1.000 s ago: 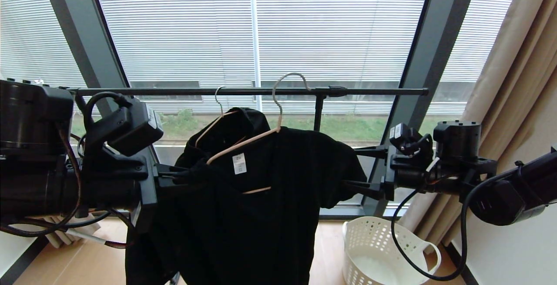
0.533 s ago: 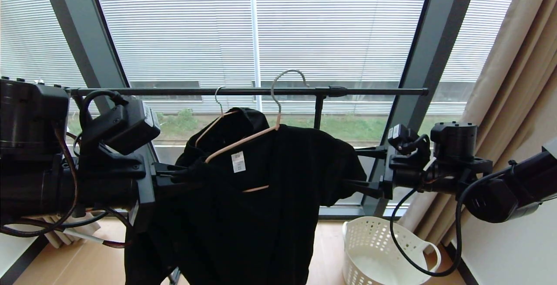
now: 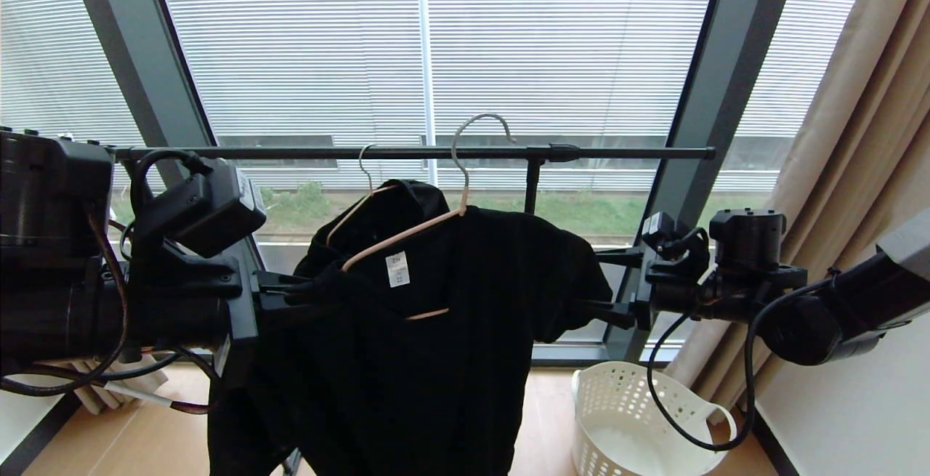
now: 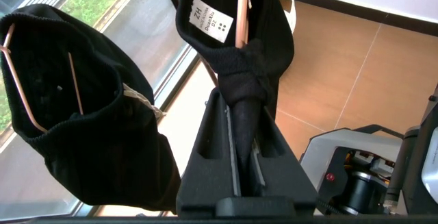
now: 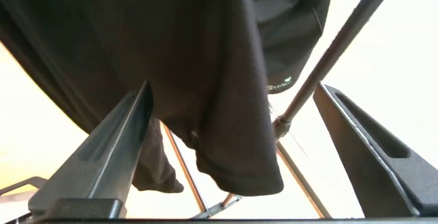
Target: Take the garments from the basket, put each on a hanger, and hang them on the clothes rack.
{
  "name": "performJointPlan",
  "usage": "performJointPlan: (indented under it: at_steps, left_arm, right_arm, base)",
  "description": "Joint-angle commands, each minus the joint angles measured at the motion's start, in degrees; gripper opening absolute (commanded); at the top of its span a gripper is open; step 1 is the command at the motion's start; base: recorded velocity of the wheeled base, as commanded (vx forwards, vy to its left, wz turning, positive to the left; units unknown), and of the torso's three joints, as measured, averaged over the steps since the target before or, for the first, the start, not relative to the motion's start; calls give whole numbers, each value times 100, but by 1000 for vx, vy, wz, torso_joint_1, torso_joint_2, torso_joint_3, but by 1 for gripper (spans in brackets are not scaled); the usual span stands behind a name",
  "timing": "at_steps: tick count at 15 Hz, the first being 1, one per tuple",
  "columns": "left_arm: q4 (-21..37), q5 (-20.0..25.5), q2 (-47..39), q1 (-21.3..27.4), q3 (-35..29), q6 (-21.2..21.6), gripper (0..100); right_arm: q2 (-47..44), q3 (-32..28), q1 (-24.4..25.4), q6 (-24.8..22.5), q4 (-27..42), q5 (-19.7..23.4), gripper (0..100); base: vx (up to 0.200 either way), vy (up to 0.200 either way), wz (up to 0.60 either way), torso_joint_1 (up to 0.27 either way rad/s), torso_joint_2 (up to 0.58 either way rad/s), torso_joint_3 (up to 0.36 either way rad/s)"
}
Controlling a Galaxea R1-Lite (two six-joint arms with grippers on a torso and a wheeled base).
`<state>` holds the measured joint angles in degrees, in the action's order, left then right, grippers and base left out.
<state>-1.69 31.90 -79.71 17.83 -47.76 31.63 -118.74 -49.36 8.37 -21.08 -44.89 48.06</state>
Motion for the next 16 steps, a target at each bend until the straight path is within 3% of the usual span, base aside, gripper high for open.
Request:
performJointPlan:
  at_steps: [1,16]
  left_arm:
    - [-6,0,-9,1,4,1,0]
    - [-85,9,123,-78,109,-35,0]
  right_arm:
    - [-79,-30,-11,-2,-3,2,0]
    - [-159,-513,-591,34,41,-51,0]
  base:
    - [0,0,0,0,0,0]
    - [0,0,0,0,0,0]
